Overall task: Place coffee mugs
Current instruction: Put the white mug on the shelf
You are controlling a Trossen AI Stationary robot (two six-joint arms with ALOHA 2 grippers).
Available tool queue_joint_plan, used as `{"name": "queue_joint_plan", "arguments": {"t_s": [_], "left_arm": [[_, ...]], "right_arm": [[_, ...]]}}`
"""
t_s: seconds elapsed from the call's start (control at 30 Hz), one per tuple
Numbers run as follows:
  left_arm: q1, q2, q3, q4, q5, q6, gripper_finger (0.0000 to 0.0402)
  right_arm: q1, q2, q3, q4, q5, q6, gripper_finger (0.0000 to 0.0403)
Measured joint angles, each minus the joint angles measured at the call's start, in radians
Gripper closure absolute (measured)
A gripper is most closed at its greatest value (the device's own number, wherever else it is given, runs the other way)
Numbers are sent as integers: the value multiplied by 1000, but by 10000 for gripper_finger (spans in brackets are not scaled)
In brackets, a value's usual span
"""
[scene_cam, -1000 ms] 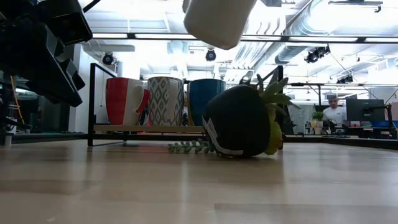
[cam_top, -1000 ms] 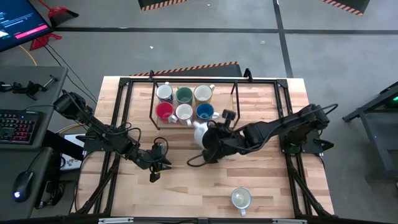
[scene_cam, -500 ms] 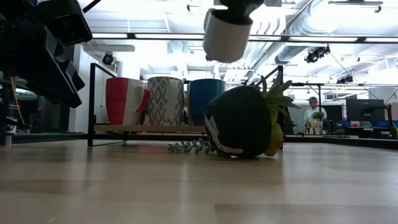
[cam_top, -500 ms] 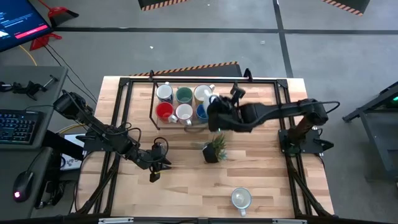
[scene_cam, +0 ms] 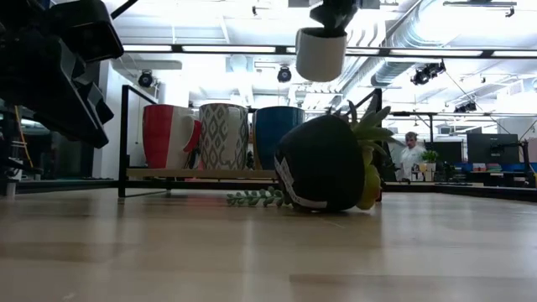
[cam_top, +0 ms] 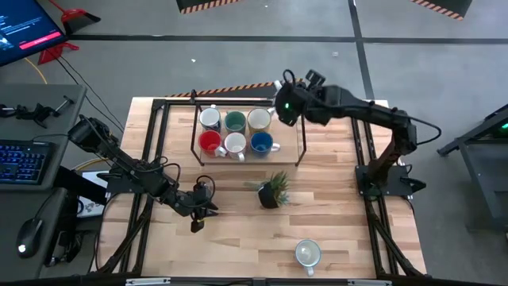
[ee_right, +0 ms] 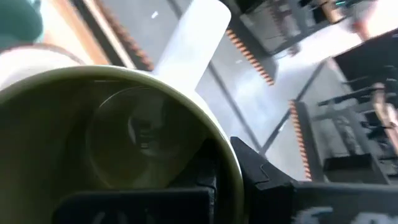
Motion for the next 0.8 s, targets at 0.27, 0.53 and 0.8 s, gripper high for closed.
{"name": "queue_joint_plan", "arguments": {"t_s": [0.27,0.53,0.8], "left_arm": [[0,0,0,-2,1,0,314],[0,0,0,-2,1,0,314],[0,0,0,-1,2,0,314]], "right_arm": [[-151,4,-1,36,-196,-92,403],[-192,37,-2,66,-312,-104,403],[-196,107,-2,55,-334,-84,403]]}}
